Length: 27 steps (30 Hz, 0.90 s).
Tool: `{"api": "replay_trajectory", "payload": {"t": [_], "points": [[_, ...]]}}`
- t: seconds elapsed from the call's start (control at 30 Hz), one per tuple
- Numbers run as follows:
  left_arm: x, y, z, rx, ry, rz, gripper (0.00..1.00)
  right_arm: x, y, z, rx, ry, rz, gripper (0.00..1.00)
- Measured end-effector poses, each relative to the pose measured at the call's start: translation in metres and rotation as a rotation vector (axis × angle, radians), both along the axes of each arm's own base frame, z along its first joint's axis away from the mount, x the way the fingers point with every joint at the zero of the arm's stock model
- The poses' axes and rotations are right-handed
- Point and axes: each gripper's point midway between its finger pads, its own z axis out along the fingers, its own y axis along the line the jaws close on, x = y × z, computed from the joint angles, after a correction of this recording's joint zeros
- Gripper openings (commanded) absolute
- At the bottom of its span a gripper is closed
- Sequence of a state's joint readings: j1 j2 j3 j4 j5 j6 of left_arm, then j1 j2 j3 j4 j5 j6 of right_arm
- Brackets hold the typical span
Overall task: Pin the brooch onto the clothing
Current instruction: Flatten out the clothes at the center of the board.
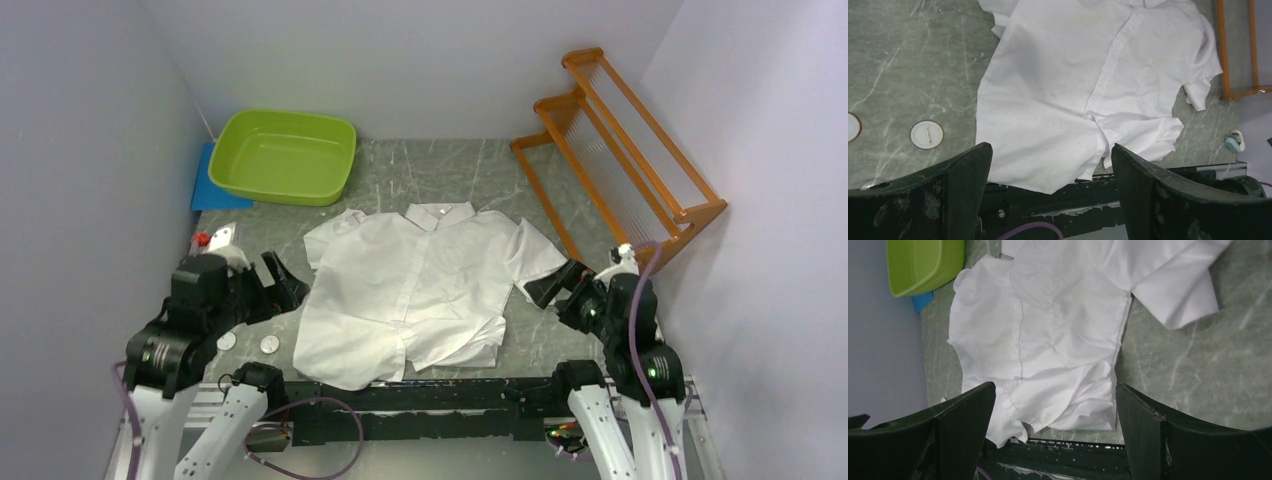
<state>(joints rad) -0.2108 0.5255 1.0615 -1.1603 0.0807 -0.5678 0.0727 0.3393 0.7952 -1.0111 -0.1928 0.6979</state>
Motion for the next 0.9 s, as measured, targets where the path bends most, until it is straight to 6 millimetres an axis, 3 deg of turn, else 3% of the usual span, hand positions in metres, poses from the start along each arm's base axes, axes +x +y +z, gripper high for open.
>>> {"api": "replay_trajectory", "payload": {"t": [0.13,0.2,0.3,0.4,0.5,0.7,0.8,0.9], "points": [[0.031,-0.009,-0.017,0.03,0.098,-0.031,0.9,0.03,0.01,-0.009,0.004,0.039,0.06,0.93],[0.05,-0.017,-0.033,0.035,0.17,-0.06,0.86,0.045,0.017,-0.022,0.012,0.083,0.096,0.91],[0.077,-0.033,-0.061,0.033,0.282,-0.126,0.89,0.065,0.029,-0.05,0.038,0.178,0.167,0.88],[0.096,-0.055,-0.087,-0.02,0.349,-0.208,0.88,0.073,0.038,-0.08,0.055,0.267,0.22,0.88],[0.101,-0.085,-0.101,-0.05,0.362,-0.314,0.87,0.071,0.042,-0.101,0.054,0.33,0.26,0.88],[0.102,-0.143,-0.123,-0.03,0.374,-0.499,0.82,0.082,0.044,-0.114,0.023,0.345,0.302,0.89],[0.109,-0.154,-0.139,-0.005,0.407,-0.519,0.81,0.094,0.045,-0.114,-0.006,0.349,0.316,0.88],[0.125,-0.159,-0.145,0.02,0.41,-0.518,0.79,0.126,0.046,-0.102,-0.052,0.315,0.327,0.88]]}}
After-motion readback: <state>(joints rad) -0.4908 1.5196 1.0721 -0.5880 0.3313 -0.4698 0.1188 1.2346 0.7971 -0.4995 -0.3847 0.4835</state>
